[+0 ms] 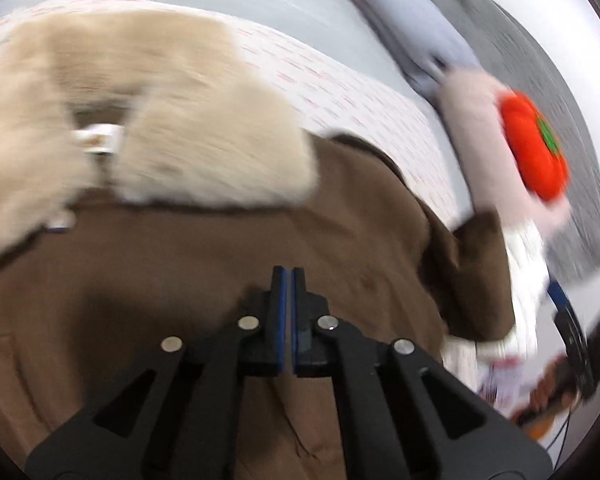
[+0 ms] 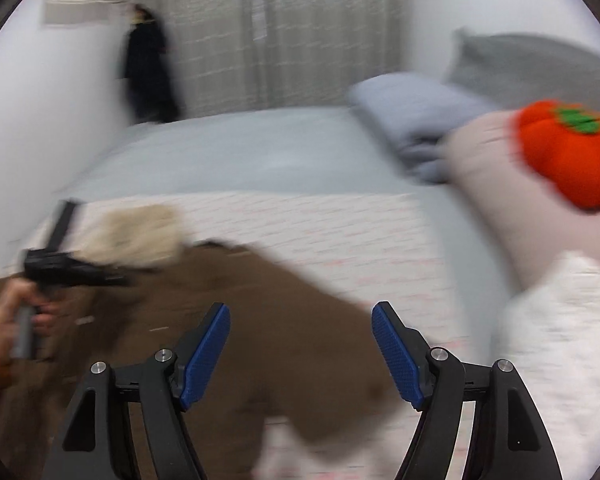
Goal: Fold large clothes
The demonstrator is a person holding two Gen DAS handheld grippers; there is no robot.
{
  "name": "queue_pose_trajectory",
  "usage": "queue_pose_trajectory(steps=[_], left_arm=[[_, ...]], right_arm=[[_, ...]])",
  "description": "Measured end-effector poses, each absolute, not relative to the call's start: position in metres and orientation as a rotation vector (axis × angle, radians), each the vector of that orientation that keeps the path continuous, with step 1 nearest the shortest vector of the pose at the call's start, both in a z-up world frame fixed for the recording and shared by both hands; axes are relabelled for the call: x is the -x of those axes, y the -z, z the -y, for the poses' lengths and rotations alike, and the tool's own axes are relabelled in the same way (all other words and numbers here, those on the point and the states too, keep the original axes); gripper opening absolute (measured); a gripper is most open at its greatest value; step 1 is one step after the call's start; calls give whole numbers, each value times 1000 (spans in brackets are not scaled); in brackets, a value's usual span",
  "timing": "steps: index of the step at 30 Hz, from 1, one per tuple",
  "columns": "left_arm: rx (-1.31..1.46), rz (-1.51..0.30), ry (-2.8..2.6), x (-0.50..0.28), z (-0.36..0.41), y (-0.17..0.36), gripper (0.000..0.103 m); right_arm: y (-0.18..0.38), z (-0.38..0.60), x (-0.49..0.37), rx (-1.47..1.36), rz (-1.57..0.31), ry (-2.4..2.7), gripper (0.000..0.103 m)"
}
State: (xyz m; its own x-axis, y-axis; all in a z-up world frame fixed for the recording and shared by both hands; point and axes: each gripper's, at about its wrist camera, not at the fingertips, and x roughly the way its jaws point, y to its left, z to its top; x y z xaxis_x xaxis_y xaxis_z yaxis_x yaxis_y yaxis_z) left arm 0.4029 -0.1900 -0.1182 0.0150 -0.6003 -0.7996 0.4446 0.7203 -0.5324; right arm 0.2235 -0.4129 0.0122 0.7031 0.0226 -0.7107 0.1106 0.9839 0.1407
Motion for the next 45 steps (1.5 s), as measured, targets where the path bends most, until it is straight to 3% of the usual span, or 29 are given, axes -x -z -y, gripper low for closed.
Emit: queue_pose_trajectory(steps=[2, 3, 6, 9, 11, 16, 22, 24, 29, 34, 45], left_arm=[[86, -1318, 885, -401, 201, 118, 7], [44, -1312, 903, -399, 209, 119, 18], [-126, -1271, 892, -406, 216, 117, 21], [-287, -1210, 916, -410, 211, 111, 25], [-378, -1156, 952, -410, 203, 106, 29], [-598, -1054, 1091, -397, 187, 107, 47], [-689, -1057, 1127, -394, 178, 126, 47], [-574, -1053, 1167, -392, 167, 122, 47], [-305, -1006, 1303, -377, 146, 112, 47], [-282, -1044, 1359, -362, 146, 136, 47], [-152, -998, 1386, -370, 127, 154, 47]], right_arm=[[0, 400, -242, -200, -834, -45, 75], [5, 396, -251, -201, -854, -69, 75], [22, 383, -279, -188, -934, -114, 75], [39, 374, -297, -176, -1005, -166, 66], [50, 368, -307, -182, -1035, -230, 54], [74, 344, -324, -185, -1038, -391, 53], [99, 333, -350, -179, -1066, -416, 52], [103, 328, -366, -167, -1091, -430, 45], [108, 322, -401, -104, -1139, -359, 15], [116, 305, -419, 28, -1250, -344, 14], [131, 276, -445, -133, -1414, -408, 16]])
